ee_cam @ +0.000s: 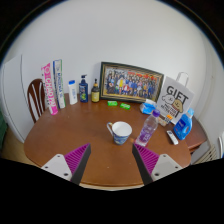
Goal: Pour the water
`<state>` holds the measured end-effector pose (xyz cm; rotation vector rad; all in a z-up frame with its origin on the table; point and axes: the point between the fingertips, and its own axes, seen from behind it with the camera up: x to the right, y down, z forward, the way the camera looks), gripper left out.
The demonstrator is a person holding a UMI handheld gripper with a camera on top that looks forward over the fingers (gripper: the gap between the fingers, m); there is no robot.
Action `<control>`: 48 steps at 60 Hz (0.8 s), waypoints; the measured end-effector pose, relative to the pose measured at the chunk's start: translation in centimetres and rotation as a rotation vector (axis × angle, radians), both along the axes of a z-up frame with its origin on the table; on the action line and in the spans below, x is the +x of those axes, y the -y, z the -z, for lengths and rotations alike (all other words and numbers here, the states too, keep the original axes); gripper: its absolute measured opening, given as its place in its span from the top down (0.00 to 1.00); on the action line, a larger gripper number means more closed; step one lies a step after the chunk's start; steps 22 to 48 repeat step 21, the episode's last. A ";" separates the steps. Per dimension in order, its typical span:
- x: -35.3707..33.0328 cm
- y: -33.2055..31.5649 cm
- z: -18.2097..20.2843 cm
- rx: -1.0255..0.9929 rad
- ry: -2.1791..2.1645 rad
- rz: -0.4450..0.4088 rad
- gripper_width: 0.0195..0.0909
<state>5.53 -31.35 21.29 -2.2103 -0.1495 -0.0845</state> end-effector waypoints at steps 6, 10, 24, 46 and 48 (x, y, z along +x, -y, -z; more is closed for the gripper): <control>-1.4 0.2 -0.7 0.011 -0.006 -0.026 0.08; -1.6 0.5 -0.7 -0.002 -0.011 -0.023 0.08; -1.9 0.4 -1.0 0.001 -0.029 0.000 0.08; -1.9 0.4 -1.0 0.001 -0.029 0.000 0.08; -1.9 0.4 -1.0 0.001 -0.029 0.000 0.08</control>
